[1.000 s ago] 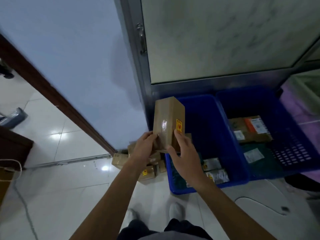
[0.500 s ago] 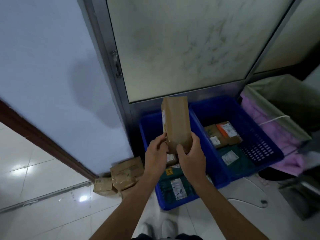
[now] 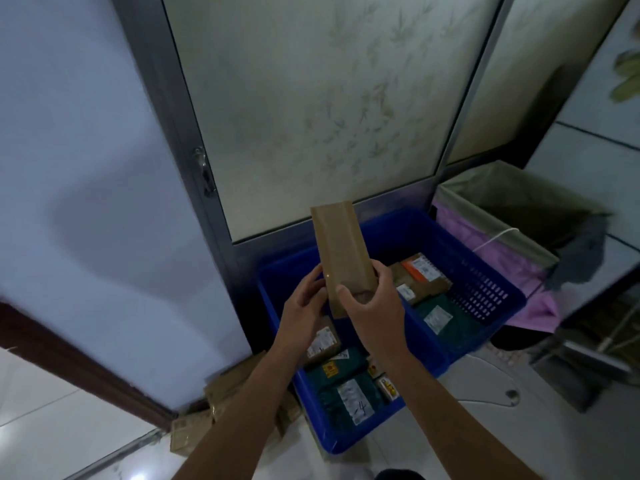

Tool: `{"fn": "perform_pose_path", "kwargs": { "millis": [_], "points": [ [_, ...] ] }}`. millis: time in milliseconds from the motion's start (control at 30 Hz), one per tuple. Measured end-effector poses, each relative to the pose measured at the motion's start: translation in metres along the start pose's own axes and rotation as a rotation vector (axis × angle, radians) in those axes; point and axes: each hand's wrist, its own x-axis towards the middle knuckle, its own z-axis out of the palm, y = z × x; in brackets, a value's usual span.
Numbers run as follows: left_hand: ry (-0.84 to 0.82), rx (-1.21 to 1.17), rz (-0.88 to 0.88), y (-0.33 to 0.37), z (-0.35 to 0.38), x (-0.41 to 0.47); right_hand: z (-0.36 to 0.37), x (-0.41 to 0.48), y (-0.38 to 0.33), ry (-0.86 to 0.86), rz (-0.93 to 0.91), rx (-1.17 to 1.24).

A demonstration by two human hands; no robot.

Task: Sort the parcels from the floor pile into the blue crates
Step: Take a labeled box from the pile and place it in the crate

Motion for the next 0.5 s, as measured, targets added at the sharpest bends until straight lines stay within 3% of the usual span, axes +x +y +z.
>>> {"fn": "perform_pose_path", "kwargs": {
  "millis": [233,500],
  "points": [
    [-0.027,-0.027,-0.171,-0.003,-0.012,0.012,0.001,0.017,0.0,-0.077,0.032,0.17],
    [0.116,0.08,-0.22,0.003,0.028,0.061,-0.02,0.076,0.038,-0.161,0.124,0.438]
  ]
}}
